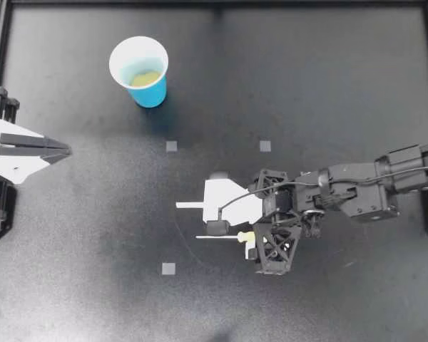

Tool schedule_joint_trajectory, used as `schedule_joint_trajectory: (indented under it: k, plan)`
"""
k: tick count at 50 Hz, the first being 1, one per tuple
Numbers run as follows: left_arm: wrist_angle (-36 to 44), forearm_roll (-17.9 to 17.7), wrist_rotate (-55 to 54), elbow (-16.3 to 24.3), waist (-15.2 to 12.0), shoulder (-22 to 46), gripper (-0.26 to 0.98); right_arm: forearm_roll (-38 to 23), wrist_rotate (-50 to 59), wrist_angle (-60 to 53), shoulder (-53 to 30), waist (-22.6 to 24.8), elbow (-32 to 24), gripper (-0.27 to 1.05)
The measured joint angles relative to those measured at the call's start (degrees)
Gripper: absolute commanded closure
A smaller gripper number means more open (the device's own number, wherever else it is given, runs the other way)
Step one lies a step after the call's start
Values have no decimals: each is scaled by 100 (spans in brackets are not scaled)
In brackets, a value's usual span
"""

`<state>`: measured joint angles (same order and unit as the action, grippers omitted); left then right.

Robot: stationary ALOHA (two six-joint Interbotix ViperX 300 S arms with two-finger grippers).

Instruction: Pick up the screwdriver with the right arm, hand it over to the left arm then place it into the cup.

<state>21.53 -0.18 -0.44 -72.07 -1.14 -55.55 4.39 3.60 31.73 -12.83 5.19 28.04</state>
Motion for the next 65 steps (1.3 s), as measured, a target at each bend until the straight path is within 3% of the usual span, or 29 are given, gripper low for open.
schedule_joint_trajectory:
  k: [25,43,58,65]
  plan:
    - [0,0,-9,0,0,-9,62,-264,35,-246,-193,0,-18,15]
    - [0,0,9,0,0,-35,62,-396,26,-299,-272,0,-18,39]
    - [0,0,44,-18,0,-35,62,-387,62,-325,-272,9,-18,72]
    - [9,0,35,-62,0,-35,62,-387,70,-369,-272,79,-26,75]
